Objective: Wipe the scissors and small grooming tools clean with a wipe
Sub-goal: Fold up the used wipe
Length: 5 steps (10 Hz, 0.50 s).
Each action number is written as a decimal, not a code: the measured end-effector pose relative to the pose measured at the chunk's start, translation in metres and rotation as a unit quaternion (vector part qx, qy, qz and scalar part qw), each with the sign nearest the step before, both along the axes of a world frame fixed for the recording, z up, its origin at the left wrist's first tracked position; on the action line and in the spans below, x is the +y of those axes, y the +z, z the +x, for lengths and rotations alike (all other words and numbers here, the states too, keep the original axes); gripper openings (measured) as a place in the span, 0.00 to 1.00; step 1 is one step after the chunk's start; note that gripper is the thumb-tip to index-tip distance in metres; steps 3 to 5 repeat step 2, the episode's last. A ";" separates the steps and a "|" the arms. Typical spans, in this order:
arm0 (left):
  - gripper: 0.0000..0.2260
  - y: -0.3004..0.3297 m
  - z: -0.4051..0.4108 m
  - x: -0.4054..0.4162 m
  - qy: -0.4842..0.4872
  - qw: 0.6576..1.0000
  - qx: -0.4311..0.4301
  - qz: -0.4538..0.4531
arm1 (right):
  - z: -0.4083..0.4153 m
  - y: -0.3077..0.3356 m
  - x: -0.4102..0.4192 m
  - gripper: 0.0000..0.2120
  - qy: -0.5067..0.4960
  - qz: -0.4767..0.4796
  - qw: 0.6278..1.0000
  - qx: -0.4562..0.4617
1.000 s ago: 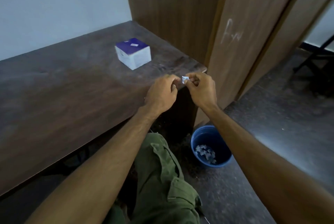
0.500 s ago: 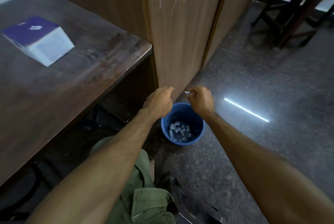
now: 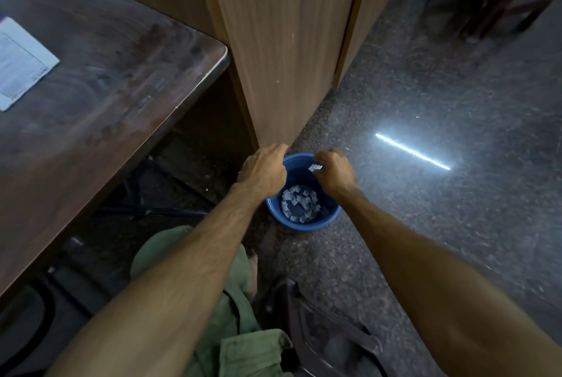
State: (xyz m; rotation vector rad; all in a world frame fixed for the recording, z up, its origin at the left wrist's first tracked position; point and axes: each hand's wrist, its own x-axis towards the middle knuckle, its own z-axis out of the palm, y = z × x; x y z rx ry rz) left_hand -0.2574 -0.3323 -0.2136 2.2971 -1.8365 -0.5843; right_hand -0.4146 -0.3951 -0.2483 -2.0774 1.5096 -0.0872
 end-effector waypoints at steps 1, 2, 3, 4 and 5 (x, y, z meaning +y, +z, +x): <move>0.22 -0.007 0.000 0.004 0.003 1.000 0.004 -0.001 | 0.000 -0.005 -0.001 0.14 0.005 -0.005 1.000 -0.015; 0.22 -0.011 0.000 0.006 0.012 1.000 0.009 0.017 | 0.000 -0.008 0.000 0.14 -0.007 -0.017 1.000 -0.021; 0.22 -0.011 0.000 0.006 0.012 1.000 0.009 0.017 | 0.000 -0.008 0.000 0.14 -0.007 -0.017 1.000 -0.021; 0.22 -0.011 0.000 0.006 0.012 1.000 0.009 0.017 | 0.000 -0.008 0.000 0.14 -0.007 -0.017 1.000 -0.021; 0.22 -0.011 0.000 0.006 0.012 1.000 0.009 0.017 | 0.000 -0.008 0.000 0.14 -0.007 -0.017 1.000 -0.021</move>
